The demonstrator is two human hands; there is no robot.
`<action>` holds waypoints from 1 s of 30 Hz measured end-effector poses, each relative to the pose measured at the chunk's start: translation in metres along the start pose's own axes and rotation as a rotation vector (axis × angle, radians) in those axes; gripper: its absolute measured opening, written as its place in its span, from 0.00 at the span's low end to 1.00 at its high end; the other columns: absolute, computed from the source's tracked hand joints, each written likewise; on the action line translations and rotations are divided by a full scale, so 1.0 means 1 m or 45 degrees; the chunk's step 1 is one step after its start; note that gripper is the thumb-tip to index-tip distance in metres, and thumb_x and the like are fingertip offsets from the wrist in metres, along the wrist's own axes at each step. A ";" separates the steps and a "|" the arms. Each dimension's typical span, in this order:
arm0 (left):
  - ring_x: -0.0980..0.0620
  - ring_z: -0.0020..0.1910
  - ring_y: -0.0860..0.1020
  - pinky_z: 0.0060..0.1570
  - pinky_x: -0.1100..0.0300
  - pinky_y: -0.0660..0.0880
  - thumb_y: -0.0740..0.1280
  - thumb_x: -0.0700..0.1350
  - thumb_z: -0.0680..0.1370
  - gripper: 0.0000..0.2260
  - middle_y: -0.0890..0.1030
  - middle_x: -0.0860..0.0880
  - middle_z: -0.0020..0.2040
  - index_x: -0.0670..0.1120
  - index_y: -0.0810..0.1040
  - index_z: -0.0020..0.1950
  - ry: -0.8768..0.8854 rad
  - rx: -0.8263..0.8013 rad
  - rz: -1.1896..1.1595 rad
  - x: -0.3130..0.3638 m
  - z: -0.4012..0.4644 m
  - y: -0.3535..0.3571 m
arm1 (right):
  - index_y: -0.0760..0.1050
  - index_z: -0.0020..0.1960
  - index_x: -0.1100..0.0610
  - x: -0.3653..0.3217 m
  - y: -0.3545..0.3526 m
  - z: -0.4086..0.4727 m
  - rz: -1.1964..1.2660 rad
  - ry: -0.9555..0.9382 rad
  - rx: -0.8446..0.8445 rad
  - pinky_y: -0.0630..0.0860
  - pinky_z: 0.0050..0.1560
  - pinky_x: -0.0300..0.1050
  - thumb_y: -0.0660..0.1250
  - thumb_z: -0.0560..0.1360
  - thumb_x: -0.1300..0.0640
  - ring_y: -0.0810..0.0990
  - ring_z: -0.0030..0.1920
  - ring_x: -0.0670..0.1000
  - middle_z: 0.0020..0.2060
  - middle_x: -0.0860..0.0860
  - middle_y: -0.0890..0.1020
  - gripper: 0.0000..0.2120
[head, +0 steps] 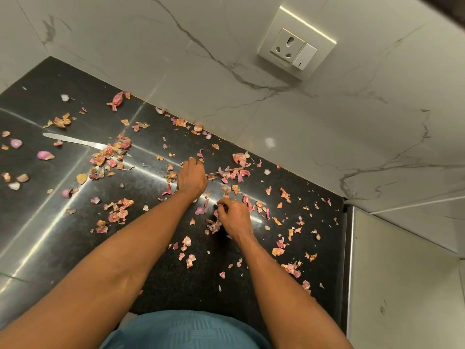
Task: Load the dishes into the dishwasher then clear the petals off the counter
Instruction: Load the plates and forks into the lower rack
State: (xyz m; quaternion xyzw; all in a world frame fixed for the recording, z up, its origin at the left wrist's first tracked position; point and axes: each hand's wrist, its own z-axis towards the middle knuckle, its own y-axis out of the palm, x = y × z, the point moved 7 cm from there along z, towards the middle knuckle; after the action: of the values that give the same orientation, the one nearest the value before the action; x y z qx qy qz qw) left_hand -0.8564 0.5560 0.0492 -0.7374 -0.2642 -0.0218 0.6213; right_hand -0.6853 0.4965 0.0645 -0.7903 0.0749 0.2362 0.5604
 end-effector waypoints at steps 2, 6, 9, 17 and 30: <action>0.42 0.61 0.74 0.60 0.50 0.74 0.73 0.43 0.76 0.20 0.76 0.41 0.62 0.40 0.75 0.66 0.056 0.056 -0.043 0.000 -0.006 -0.004 | 0.83 0.58 0.55 -0.001 0.002 -0.001 -0.003 0.006 -0.004 0.82 0.52 0.51 0.66 0.81 0.56 0.83 0.46 0.50 0.49 0.53 0.86 0.09; 0.43 0.53 0.75 0.52 0.50 0.73 0.75 0.43 0.73 0.16 0.81 0.42 0.54 0.41 0.77 0.58 0.151 0.186 -0.124 -0.012 -0.021 -0.011 | 0.82 0.58 0.55 -0.004 -0.007 -0.005 -0.030 -0.025 0.115 0.79 0.55 0.48 0.66 0.81 0.56 0.80 0.51 0.50 0.52 0.52 0.83 0.09; 0.45 0.48 0.74 0.49 0.50 0.70 0.75 0.43 0.73 0.10 0.80 0.45 0.47 0.45 0.76 0.50 0.177 0.261 -0.225 -0.023 -0.032 -0.017 | 0.76 0.68 0.53 0.000 -0.022 -0.006 -0.088 0.019 0.282 0.75 0.52 0.43 0.66 0.82 0.52 0.73 0.53 0.48 0.57 0.51 0.75 0.16; 0.50 0.40 0.73 0.42 0.53 0.71 0.67 0.29 0.72 0.14 0.77 0.50 0.39 0.48 0.73 0.41 0.271 0.271 -0.545 -0.033 -0.071 -0.030 | 0.67 0.79 0.49 0.016 -0.043 -0.004 -0.110 0.159 0.331 0.66 0.75 0.55 0.66 0.82 0.53 0.66 0.75 0.55 0.76 0.52 0.68 0.26; 0.48 0.41 0.79 0.40 0.53 0.80 0.68 0.28 0.75 0.11 0.80 0.44 0.44 0.41 0.77 0.51 0.664 0.410 -0.423 -0.009 -0.139 -0.056 | 0.82 0.64 0.52 0.015 -0.058 -0.054 0.042 0.035 0.498 0.80 0.55 0.50 0.67 0.82 0.56 0.79 0.53 0.50 0.53 0.50 0.81 0.12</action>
State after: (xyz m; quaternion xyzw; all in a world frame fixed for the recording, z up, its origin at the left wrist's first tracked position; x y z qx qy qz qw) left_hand -0.8465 0.4285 0.1284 -0.5465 -0.2128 -0.2685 0.7641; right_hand -0.6336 0.4696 0.1213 -0.6681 0.1401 0.2154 0.6983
